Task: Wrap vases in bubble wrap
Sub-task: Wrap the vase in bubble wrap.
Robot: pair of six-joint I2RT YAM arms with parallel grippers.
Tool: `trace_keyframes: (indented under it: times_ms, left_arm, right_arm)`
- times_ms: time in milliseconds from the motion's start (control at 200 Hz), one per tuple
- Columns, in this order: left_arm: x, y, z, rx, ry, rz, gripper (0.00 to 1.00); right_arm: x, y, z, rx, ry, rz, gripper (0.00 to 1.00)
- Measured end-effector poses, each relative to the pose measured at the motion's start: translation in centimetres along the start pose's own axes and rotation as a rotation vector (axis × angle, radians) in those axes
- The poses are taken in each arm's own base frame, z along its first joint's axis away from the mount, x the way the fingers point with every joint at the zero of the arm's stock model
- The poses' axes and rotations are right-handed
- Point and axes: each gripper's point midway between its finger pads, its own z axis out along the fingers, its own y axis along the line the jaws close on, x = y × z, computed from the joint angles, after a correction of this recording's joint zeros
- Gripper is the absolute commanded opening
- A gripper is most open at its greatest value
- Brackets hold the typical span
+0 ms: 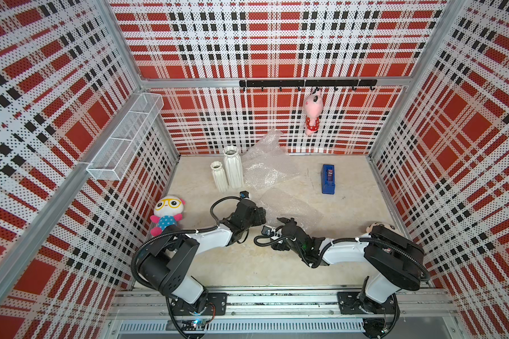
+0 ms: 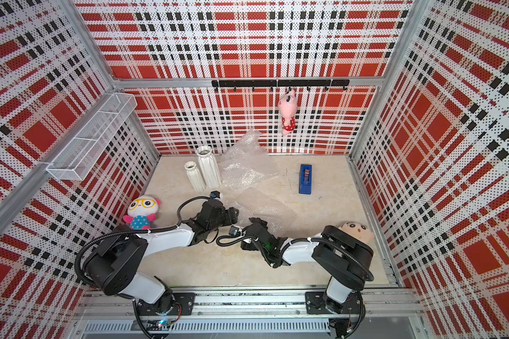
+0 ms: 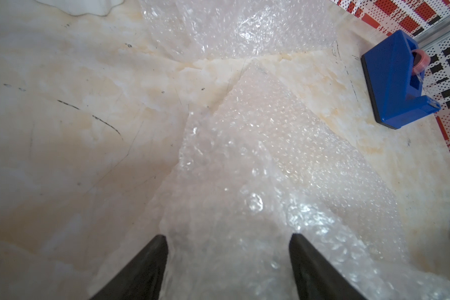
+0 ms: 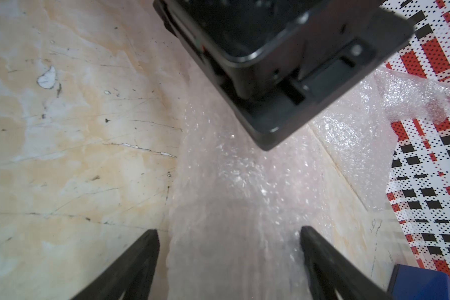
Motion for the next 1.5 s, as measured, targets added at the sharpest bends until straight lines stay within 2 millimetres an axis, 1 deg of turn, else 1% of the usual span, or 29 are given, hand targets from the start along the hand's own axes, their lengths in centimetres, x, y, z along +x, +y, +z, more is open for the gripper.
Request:
trace_keyframes:
  times_ms: [306,416,691,897,1037,1132,1247,1498]
  left_arm:
    - [-0.2,-0.1,0.2,0.006,0.006,0.003,0.79]
    - [-0.3,-0.3,0.5,0.007,0.009,0.008,0.8]
    - [-0.4,-0.6,1.1,0.0,0.031,0.018,0.88]
    - [-0.6,-0.9,1.6,-0.003,0.052,0.024,0.89]
    - [-0.8,-0.7,1.6,-0.004,0.055,0.016,0.9]
    - [-1.1,-0.4,1.6,-0.005,0.056,0.007,0.9]
    - [-1.2,-0.5,1.6,0.0,0.059,0.01,0.9]
    - [-0.6,-0.6,2.0,-0.008,0.077,0.026,0.85]
  right_arm:
    - [0.0,-0.5,0.6,0.018,0.036,0.119,0.83]
    - [0.0,-0.6,0.6,0.024,0.04,0.17,0.84]
    - [0.0,-0.7,0.7,0.032,0.038,0.257,0.84]
    - [0.0,-0.7,0.7,0.042,0.031,0.301,0.84]
    - [0.0,-0.8,0.6,0.046,0.02,0.324,0.86]
    - [-0.1,-0.6,0.6,0.045,0.012,0.332,0.88]
    - [-0.2,-0.5,0.5,0.042,0.009,0.336,0.9]
    - [-0.3,-0.4,0.6,0.032,0.042,0.334,0.9]
